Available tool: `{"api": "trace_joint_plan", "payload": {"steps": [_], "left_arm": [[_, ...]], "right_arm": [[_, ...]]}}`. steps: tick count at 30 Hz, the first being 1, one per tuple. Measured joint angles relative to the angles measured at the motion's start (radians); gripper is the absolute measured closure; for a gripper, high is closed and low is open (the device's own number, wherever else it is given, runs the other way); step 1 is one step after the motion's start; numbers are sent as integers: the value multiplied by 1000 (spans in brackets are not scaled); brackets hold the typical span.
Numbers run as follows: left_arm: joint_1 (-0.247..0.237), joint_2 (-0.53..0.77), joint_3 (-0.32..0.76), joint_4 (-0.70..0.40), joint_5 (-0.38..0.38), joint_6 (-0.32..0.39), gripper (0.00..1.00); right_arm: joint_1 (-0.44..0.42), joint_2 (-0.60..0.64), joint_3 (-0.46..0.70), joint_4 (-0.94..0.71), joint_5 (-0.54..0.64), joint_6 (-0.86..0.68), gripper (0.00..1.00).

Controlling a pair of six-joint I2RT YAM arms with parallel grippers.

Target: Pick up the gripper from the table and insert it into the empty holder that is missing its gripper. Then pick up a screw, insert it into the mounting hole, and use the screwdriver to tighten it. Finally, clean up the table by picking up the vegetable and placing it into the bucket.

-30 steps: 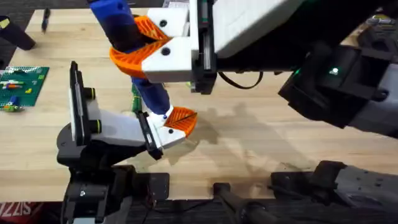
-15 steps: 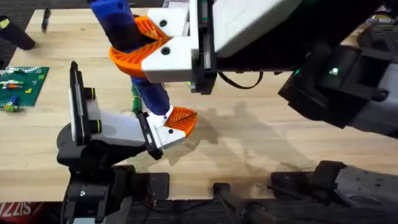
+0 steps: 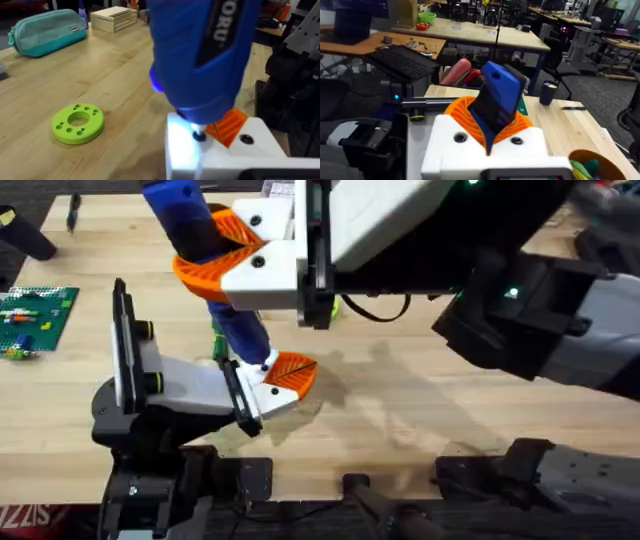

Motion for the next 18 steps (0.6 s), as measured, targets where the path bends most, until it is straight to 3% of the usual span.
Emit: {"api": "trace_joint_plan", "payload": {"steps": [14, 18], "left_arm": [[0, 0, 0, 0, 0, 0, 982], [0, 0, 0, 0, -1, 1, 982]], "right_arm": [[0, 0, 0, -1, 0, 8, 993], [0, 16, -1, 145, -4, 20, 993]]}}
